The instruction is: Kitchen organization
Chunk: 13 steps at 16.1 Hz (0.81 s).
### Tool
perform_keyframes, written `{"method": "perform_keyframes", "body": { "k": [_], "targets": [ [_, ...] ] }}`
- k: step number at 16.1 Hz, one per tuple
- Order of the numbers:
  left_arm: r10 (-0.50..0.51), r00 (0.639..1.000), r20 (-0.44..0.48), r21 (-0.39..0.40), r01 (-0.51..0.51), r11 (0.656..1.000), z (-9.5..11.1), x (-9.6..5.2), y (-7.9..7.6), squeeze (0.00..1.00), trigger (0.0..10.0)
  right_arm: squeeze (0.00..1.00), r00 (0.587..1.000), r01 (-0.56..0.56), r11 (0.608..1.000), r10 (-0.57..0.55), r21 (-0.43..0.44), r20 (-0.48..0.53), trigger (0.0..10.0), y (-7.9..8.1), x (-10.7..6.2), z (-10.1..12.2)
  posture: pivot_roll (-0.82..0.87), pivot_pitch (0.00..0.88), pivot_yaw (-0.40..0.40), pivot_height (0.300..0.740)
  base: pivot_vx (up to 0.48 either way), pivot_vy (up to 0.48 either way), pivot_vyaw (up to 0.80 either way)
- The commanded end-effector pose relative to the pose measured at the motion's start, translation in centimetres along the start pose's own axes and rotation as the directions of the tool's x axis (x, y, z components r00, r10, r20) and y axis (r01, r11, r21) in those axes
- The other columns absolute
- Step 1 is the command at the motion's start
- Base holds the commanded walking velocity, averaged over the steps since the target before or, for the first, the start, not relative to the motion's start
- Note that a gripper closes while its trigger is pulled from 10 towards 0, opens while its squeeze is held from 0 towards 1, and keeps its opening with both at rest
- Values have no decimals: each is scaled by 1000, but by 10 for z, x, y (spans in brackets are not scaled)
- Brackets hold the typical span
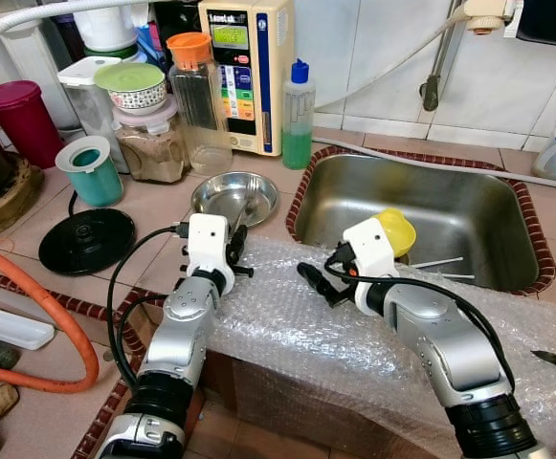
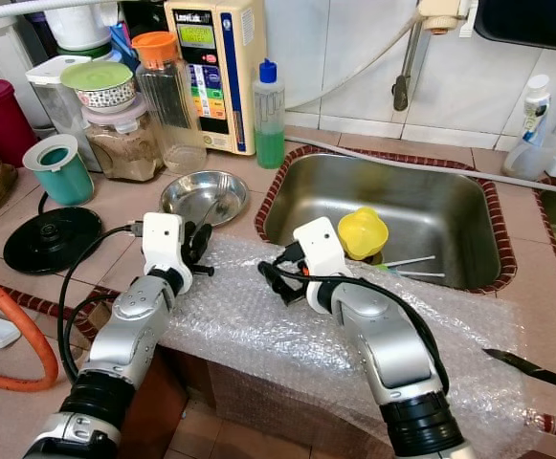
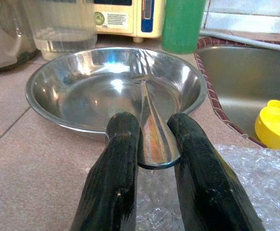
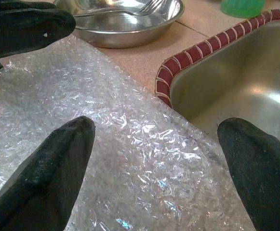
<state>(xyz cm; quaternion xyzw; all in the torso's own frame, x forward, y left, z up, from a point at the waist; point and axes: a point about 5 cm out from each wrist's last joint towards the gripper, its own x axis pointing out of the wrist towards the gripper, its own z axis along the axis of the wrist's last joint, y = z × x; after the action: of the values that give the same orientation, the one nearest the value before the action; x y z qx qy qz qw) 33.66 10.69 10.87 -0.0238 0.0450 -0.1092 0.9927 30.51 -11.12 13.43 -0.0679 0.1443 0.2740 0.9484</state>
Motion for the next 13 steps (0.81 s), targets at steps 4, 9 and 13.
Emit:
{"method": "perform_keyframes", "body": {
  "k": [4, 9, 13],
  "targets": [
    [28, 991, 128, 107, -42, 993, 20, -6, 5, 0, 0, 0, 998, 52, 998, -53, 24, 27, 10000, -8, 1, 4, -45, 0, 69, 740, 0, 0, 0],
    [-112, 966, 232, 152, 78, 985, 31, -13, -19, 0, 0, 0, 978, 138, 933, -181, 331, 102, 10000, -30, -1, 10, -49, 0, 70, 740, 0, 0, 0],
    [-294, 916, 272, 191, 248, 950, 33, -19, -45, 0, 0, 0, 961, 68, 797, -213, 600, 174, 10000, -41, -6, 18, -54, 0, 69, 740, 0, 0, 0]
  ]
}}
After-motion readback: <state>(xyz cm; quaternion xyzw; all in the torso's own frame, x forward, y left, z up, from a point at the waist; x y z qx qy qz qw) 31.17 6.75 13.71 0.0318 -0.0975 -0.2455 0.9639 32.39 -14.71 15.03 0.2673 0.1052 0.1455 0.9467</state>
